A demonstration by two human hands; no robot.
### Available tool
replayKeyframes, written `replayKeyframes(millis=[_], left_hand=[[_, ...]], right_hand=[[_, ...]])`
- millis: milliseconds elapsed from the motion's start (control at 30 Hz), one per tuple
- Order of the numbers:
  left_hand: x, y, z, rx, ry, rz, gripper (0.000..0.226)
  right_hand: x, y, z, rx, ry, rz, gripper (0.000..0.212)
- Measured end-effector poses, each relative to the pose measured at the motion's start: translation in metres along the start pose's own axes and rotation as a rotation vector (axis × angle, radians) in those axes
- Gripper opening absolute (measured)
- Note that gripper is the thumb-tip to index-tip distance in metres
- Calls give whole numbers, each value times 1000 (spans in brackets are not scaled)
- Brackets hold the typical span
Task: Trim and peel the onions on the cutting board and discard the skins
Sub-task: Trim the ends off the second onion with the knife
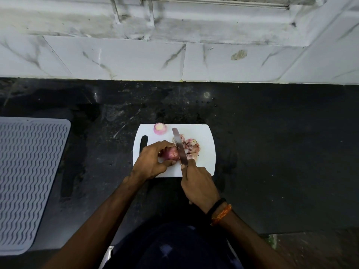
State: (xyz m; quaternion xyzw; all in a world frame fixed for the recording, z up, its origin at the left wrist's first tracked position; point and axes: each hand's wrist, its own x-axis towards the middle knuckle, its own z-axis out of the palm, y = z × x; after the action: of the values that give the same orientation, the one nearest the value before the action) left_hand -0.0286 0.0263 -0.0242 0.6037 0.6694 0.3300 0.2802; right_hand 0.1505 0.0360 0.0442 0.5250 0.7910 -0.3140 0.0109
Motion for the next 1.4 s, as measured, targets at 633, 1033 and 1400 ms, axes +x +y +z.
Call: replayKeyframes(millis=[633, 1033, 1400], left_hand=[[17, 7, -16, -182, -97, -122, 41], [24, 8, -18, -144, -135, -141, 41], [25, 3, -17, -161, -96, -171, 43]], right_hand=[[4, 10, 21, -39, -5, 13, 36], [9, 11, 25, -16, 33, 18, 37], [4, 11, 28, -10, 12, 44, 37]])
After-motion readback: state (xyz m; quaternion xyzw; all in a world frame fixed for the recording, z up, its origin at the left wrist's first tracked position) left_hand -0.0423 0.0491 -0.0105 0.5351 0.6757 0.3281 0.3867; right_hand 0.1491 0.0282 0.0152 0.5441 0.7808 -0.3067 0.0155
